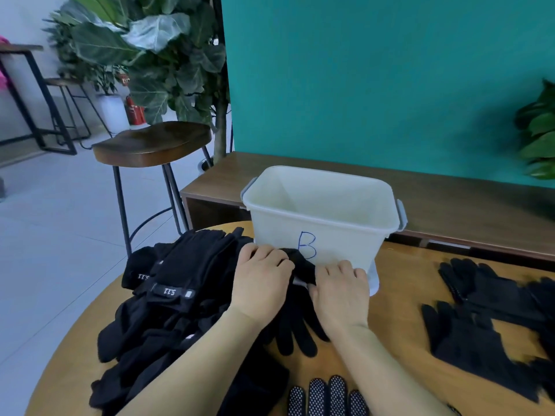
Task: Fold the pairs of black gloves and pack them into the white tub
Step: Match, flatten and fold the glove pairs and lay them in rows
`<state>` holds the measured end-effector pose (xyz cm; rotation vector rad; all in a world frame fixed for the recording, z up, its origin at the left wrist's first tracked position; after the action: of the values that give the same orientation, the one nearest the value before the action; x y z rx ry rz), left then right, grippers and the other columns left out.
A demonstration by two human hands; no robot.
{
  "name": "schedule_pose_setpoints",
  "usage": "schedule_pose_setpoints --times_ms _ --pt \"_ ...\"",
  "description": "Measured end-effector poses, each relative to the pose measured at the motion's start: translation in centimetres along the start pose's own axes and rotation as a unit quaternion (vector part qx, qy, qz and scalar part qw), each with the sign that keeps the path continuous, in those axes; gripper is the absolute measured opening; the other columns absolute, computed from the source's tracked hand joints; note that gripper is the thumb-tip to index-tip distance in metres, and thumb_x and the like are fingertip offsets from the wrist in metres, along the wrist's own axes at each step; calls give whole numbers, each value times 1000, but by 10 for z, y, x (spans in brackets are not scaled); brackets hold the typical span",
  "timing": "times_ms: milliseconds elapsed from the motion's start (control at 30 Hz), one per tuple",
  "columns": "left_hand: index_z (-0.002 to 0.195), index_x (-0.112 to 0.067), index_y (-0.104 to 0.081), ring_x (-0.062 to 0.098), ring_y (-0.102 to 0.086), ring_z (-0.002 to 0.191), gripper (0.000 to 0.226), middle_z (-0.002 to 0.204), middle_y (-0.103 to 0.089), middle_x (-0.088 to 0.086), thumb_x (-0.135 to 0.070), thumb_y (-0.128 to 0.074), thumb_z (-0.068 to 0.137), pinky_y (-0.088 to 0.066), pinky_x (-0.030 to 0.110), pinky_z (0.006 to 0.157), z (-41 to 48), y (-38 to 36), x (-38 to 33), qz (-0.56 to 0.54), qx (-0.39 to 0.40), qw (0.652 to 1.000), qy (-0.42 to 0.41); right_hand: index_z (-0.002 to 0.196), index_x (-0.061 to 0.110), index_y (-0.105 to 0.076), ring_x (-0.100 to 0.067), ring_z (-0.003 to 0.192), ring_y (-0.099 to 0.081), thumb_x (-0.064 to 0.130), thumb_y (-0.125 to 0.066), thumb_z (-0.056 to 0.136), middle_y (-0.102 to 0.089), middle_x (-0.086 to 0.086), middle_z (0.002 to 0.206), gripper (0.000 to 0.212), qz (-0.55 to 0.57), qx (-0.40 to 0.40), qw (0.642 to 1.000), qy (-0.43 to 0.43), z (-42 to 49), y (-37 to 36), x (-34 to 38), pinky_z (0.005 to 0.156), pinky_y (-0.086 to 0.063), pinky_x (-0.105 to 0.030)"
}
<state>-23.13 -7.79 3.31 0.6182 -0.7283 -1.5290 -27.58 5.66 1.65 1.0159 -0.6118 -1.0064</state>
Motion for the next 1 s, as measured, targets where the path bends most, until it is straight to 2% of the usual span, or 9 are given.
schedule_pose_setpoints --times_ms 133,233,333,433,533,667,800,933,1000 --pt "79 -24 -73 17 -65 80 10 85 -70 -12 -17 -66 80 -33 32 91 0 17 -7 -28 -62 998 5 68 14 -62 -28 64 -54 31 -86 54 -59 0 62 33 30 -32 999 22 -5 11 -4 57 -38 -35" --pt "84 -24 -73 14 -65 82 13 83 -70 -14 -20 -60 87 -33 32 95 0 45 -15 -45 -80 996 2 67 17 -64 -28 67 -57 23 -68 66 -60 3 65 8 47 -90 995 24 -11 31 -9 61 -38 -34" --pt "87 -25 -73 13 -66 81 19 79 -71 -13 -25 -54 91 -31 33 99 -2 72 -19 -58 -70 996 19 73 21 -70 -25 75 -60 20 -55 72 -64 7 69 16 136 -118 984 6 -19 64 -18 68 -32 -30" --pt "91 -25 -72 16 -66 78 12 76 -70 -10 -20 -61 92 -22 28 101 -6 97 -20 -108 -40 990 79 95 27 -74 -17 94 -57 17 -64 85 -66 7 91 18 265 -43 962 -52 -27 106 -26 73 -36 -28" --pt "102 -23 -73 16 -68 84 17 87 -74 -9 -14 -61 93 -29 31 106 -8 121 -21 -190 -2 974 121 87 30 -72 -14 91 -61 25 -67 89 -67 13 88 8 386 -2 920 -70 -33 143 -32 78 -47 -33" --pt "110 -14 -67 -16 -63 80 35 98 -70 -9 10 -52 89 -51 10 78 -10 158 -45 -454 161 851 209 79 10 -72 -17 72 -65 7 -71 86 -73 -1 75 7 540 67 834 -88 -43 180 -37 76 -54 -39" --pt "106 -4 -71 12 -72 77 17 93 -77 6 0 -62 92 -53 22 67 -17 180 -77 -562 224 769 206 86 3 -72 -8 62 -62 2 -70 86 -70 -2 72 2 537 131 831 -62 -62 211 -41 65 -53 -26" --pt "103 -10 -74 54 -65 91 30 101 -74 20 -37 -68 92 -45 66 87 -27 182 -97 -604 235 725 231 99 13 -73 -15 89 -69 18 -76 84 -74 -4 97 15 581 154 790 -123 -97 219 -58 81 -55 -27" --pt "100 -6 -73 43 -65 84 34 100 -73 16 -39 -68 91 -46 55 84 -37 181 -108 -609 248 715 240 93 13 -72 -20 92 -70 24 -73 88 -76 -5 98 13 548 239 789 -138 -125 218 -67 84 -55 -31"
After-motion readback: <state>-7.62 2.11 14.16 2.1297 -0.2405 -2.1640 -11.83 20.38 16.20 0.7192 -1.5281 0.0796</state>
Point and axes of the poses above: each hand's wrist, its own z-axis towards the middle knuckle, its own y-axis out of the back of the hand, x = y × z, the point moved 3 cm from there along z, towards the middle knuckle
